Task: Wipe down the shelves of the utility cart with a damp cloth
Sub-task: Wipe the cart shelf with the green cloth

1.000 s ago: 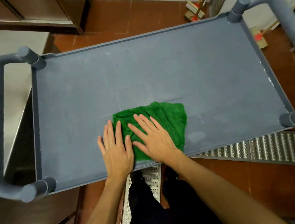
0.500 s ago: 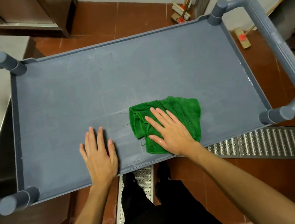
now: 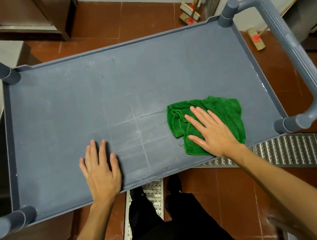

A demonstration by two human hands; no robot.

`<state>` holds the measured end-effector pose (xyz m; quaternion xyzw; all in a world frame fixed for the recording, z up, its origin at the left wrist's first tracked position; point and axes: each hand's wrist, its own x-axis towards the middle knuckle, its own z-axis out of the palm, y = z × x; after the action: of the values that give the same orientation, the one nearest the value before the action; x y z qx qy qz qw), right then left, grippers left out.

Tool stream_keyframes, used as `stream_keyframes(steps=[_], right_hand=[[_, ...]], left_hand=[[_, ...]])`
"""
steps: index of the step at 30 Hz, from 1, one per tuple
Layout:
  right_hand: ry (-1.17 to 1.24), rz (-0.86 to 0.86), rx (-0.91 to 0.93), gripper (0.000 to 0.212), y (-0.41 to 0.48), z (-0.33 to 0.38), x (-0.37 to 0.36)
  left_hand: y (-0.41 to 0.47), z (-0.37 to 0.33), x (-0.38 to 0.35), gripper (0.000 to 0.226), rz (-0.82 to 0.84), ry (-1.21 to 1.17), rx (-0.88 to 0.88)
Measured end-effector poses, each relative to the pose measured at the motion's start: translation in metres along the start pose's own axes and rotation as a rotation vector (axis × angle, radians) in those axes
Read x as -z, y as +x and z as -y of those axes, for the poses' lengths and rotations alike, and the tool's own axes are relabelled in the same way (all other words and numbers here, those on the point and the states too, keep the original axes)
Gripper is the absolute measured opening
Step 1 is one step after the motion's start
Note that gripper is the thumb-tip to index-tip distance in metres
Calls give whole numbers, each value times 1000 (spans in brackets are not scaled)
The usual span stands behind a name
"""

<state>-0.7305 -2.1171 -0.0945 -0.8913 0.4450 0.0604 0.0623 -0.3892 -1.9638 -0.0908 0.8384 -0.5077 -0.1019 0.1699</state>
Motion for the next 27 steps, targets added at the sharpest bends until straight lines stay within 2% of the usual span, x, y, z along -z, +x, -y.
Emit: stream_keyframes(steps=[7,19,27], right_hand=[[5,5,-103,69,-19,-42,1],[44,-26,-564,71,-57,-94,0],[86,-66,-622,72,-62,-97,3]], left_hand=[[-1,-2,2,54,2,-13,0],[-8,-3,4,52,-18,-15,-29],[-9,-11,1,52,3,-64,-48]])
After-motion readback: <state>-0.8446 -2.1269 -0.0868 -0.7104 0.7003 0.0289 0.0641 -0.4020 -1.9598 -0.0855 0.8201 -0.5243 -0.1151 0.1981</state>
